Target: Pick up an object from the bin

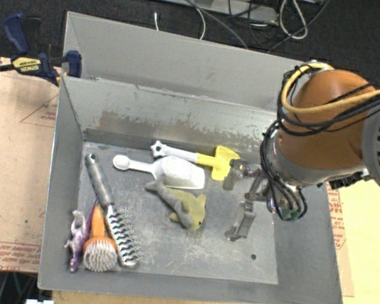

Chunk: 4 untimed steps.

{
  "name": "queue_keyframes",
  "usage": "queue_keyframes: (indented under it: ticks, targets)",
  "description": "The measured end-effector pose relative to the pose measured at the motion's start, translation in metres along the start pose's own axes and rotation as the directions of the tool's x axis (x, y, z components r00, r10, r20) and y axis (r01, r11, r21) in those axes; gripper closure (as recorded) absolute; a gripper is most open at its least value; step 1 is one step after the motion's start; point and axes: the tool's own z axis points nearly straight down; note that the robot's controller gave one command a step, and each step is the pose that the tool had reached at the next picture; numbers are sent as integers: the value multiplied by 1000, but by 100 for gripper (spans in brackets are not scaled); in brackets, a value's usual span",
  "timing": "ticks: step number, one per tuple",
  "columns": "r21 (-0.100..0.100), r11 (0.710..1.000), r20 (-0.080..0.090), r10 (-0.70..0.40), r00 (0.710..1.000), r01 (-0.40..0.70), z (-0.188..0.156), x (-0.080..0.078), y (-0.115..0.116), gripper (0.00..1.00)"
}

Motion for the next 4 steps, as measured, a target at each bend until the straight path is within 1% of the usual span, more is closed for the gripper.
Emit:
queue_keyframes:
  ticks: [1, 2, 3, 4]
  targets:
    - [0, 1000, 7, 1, 1000, -1, -3, -1, 0, 0]
    - [-2, 997, 4, 75, 997, -75, 69, -31, 49, 0]
    - [-4, 972, 13, 235, 972, -235, 70, -31, 70, 0]
    - [-2, 979, 6, 203, 979, -203, 110, -44, 51, 0]
